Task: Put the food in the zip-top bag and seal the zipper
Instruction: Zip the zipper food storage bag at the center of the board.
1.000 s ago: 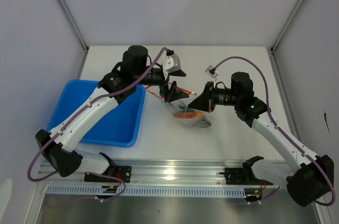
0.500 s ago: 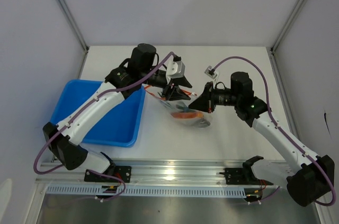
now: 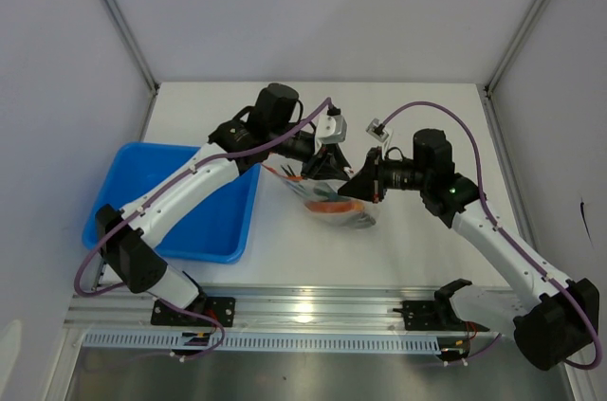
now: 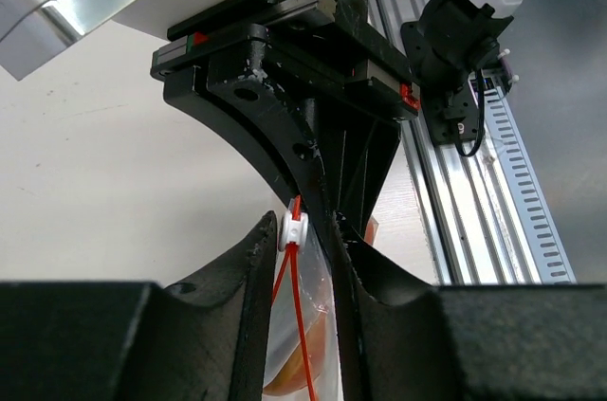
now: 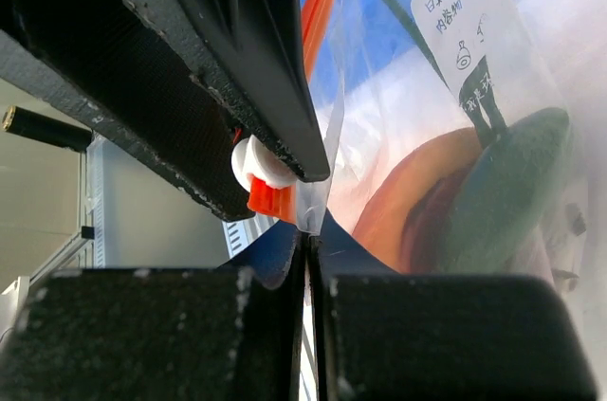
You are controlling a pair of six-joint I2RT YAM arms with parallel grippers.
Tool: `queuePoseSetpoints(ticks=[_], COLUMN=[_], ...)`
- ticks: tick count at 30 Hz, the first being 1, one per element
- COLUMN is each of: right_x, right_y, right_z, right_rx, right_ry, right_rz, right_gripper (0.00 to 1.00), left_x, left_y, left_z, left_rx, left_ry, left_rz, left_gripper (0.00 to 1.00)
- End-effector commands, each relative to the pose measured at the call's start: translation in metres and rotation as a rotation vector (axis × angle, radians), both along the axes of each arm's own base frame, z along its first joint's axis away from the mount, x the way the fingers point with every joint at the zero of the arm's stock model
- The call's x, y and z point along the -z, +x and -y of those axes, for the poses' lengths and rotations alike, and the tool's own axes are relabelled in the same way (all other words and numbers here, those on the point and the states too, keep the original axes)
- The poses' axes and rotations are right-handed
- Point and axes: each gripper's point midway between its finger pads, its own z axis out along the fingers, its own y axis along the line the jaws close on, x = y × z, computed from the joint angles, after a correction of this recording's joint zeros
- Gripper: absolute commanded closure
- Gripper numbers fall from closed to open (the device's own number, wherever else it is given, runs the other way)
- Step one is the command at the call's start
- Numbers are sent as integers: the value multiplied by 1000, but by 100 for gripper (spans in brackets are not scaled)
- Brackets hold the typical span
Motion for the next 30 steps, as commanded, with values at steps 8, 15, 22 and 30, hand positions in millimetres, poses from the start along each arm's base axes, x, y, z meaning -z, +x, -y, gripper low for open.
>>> queuePoseSetpoints(ticks=[8,15,22,30], right_x=[-28,-26,-29,-43], right_y=[-2,2,4,5], right_z=[0,3,5,4], right_rx=[-13,23,29,22], right_ry=[38,12,-1,15], right_rz=[97,114,141,189], right_gripper=[100,93,68,68], left_x=[-14,-19,-26,-24], left_y=[-1,3,-8,-12], left_z=[2,2,2,3], left_rx=[8,-40,-4,21], left_ry=[-22,-1,8,23], left_rz=[38,-11,-105,-150], left_gripper=[89,99,99,99])
